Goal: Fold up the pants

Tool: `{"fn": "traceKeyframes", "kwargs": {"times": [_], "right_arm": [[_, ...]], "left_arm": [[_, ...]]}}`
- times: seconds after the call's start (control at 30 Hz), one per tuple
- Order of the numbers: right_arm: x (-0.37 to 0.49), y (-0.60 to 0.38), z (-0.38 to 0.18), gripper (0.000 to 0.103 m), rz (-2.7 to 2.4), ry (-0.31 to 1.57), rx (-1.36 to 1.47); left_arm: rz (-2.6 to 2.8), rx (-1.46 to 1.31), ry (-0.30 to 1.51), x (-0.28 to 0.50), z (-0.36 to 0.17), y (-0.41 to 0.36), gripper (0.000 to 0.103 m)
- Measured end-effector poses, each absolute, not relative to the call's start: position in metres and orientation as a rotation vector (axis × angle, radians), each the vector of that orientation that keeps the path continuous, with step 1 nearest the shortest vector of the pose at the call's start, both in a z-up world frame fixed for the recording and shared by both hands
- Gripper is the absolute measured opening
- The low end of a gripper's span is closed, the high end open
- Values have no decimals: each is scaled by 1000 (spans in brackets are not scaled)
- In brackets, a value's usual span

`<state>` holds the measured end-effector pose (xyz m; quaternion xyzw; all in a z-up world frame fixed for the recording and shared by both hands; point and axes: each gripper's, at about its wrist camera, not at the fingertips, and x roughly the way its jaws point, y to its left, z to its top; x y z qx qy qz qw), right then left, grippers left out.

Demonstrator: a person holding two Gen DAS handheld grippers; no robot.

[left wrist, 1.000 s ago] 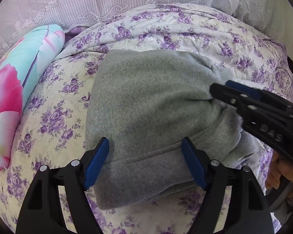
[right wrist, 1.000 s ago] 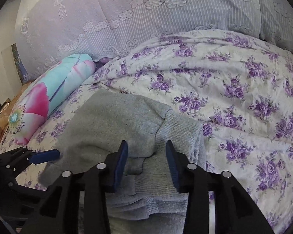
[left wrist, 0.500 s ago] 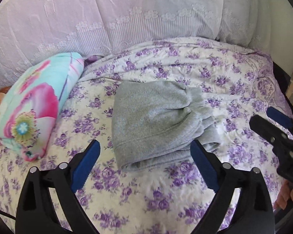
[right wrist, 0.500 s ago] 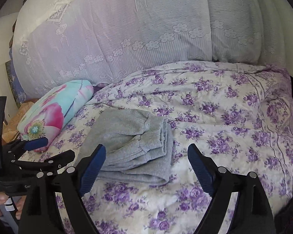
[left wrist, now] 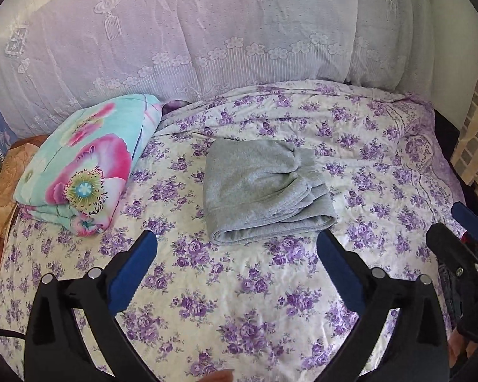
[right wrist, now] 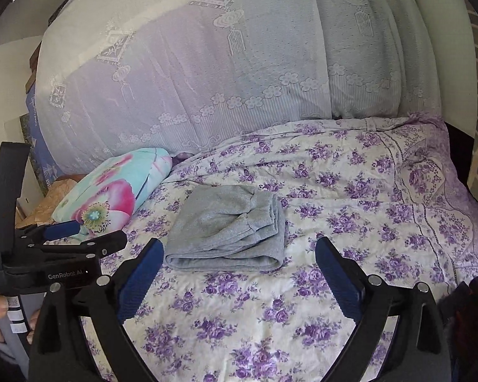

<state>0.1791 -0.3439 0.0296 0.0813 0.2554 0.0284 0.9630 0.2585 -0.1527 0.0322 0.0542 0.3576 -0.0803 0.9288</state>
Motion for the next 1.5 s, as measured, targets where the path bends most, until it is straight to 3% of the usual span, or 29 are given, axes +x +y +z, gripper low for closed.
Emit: {"fn": "traceKeyframes", "kwargs": {"times": [1.5], "right_arm": [[114,-322,74,99,11,476,136]], "left_arm": [[-181,74,731,186,67,-137,98]]}}
